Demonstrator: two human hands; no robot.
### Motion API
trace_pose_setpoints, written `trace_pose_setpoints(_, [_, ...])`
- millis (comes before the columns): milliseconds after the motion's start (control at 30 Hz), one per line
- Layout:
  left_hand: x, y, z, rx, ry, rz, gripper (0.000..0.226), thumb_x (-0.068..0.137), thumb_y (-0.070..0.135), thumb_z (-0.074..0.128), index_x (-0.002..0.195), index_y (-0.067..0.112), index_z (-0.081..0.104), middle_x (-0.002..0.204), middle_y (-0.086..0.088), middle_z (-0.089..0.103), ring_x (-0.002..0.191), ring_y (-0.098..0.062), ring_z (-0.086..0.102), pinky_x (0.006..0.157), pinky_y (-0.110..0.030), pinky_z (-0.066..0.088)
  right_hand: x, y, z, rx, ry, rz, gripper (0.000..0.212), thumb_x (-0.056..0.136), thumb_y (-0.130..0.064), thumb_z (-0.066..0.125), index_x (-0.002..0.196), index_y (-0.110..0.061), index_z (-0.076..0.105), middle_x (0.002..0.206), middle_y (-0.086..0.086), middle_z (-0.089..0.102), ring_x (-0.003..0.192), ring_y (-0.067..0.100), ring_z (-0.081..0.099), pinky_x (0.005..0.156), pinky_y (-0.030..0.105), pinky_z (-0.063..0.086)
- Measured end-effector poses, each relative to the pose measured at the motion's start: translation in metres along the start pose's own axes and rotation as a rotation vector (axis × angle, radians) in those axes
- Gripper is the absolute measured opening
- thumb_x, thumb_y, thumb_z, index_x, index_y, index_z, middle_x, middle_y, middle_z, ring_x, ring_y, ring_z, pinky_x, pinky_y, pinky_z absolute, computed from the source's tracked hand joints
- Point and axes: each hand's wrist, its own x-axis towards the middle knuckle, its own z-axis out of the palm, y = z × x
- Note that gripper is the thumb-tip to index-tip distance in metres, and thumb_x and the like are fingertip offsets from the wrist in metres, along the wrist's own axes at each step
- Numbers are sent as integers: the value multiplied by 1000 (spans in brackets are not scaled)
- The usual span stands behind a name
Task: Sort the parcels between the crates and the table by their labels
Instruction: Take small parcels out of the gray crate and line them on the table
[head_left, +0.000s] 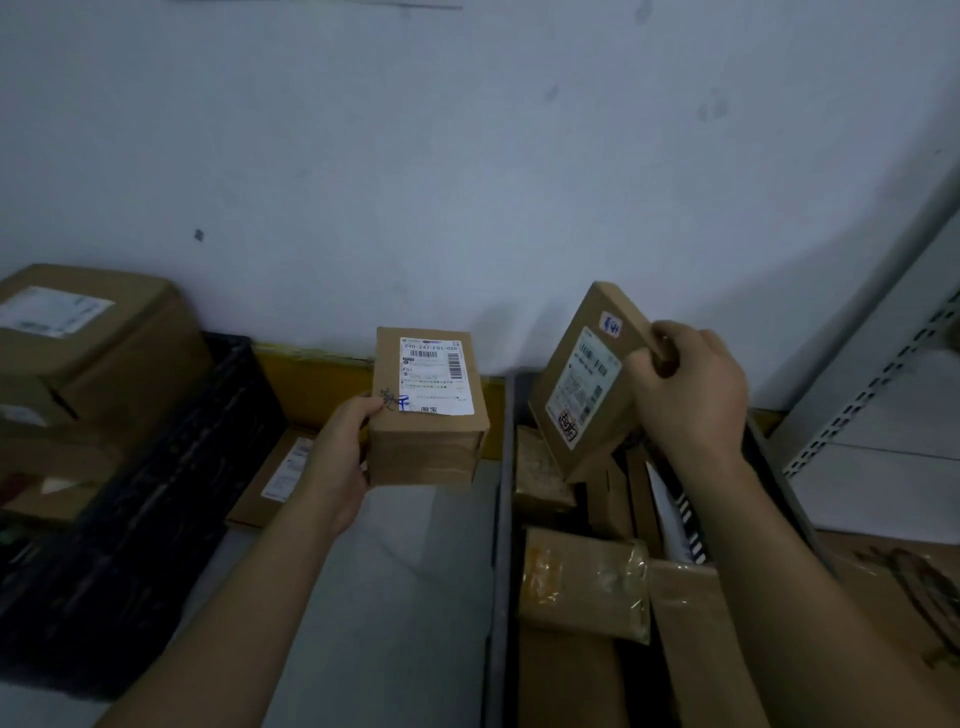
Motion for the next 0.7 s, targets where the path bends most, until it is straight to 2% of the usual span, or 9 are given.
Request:
trace_pose_setpoints(67, [-4, 3, -14, -19, 33, -4, 39, 92, 46, 66, 125, 29, 78, 121, -4, 79, 120, -27, 69, 107, -54, 54, -1, -16, -4, 85, 44, -41, 44, 99, -30, 61, 139, -13, 68, 119, 4, 66, 102, 17, 59, 84, 31, 47])
trace_pose_setpoints(133, [-9, 7, -28, -48, 63, 8, 31, 98, 39, 63, 121, 27, 79, 109, -1, 82, 112, -24, 70, 99, -48, 56, -3, -34, -4, 164, 85, -90, 43, 101, -31, 62, 140, -13, 68, 122, 2, 66, 107, 17, 61, 90, 38, 55])
trace_pose_setpoints(233, [-10, 13, -54, -62, 95, 23, 29, 102, 34, 59, 124, 24, 75, 110, -3, 81, 106, -21, 72, 79, -38, 58, -10, -66, 3, 220, 118, -197, 43, 103, -31, 62, 142, -13, 65, 125, 0, 64, 109, 17, 62, 89, 42, 60])
trace_pose_setpoints(267, [-8, 14, -65, -59, 99, 30, 31, 102, 34, 59, 126, 24, 74, 113, -4, 81, 108, -22, 72, 77, -37, 57, -13, -77, 8, 222, 112, -241, 44, 104, -30, 62, 144, -13, 63, 126, 1, 63, 110, 18, 62, 89, 41, 60])
trace_pose_setpoints(333, [0, 17, -88, -47, 113, 32, 35, 101, 36, 59, 130, 25, 74, 119, -5, 80, 117, -26, 71, 91, -45, 60, -23, -98, 25, 197, 67, -328, 50, 104, -27, 63, 150, -11, 56, 128, 4, 62, 114, 20, 59, 91, 37, 54])
trace_pose_setpoints(400, [11, 16, -115, -59, 126, 1, 40, 97, 39, 61, 132, 24, 74, 124, -6, 78, 124, -29, 69, 112, -55, 51, -36, -115, 53, 139, -3, -423, 56, 102, -20, 66, 154, -6, 50, 131, 11, 61, 119, 25, 56, 95, 37, 49])
trace_pose_setpoints(433, [15, 17, -127, -59, 138, -20, 42, 95, 41, 61, 131, 23, 75, 124, -7, 78, 125, -30, 69, 115, -57, 48, -43, -119, 70, 101, -37, -469, 58, 101, -16, 68, 154, -4, 50, 132, 14, 61, 120, 29, 55, 94, 39, 49])
trace_pose_setpoints(567, [34, 13, -169, -55, 126, -115, 40, 101, 39, 56, 128, 17, 75, 120, -11, 79, 119, -33, 72, 113, -58, 50, -75, -116, 143, -51, -173, -507, 50, 97, -9, 69, 145, -2, 58, 132, 18, 59, 117, 40, 57, 86, 51, 58])
trace_pose_setpoints(700, [51, 3, -190, 19, 83, -200, 42, 99, 45, 53, 123, 20, 77, 115, -14, 80, 109, -40, 74, 95, -76, 53, -115, -92, 196, -176, -301, -443, 47, 94, -8, 70, 140, -7, 61, 136, 15, 59, 125, 40, 55, 88, 54, 60])
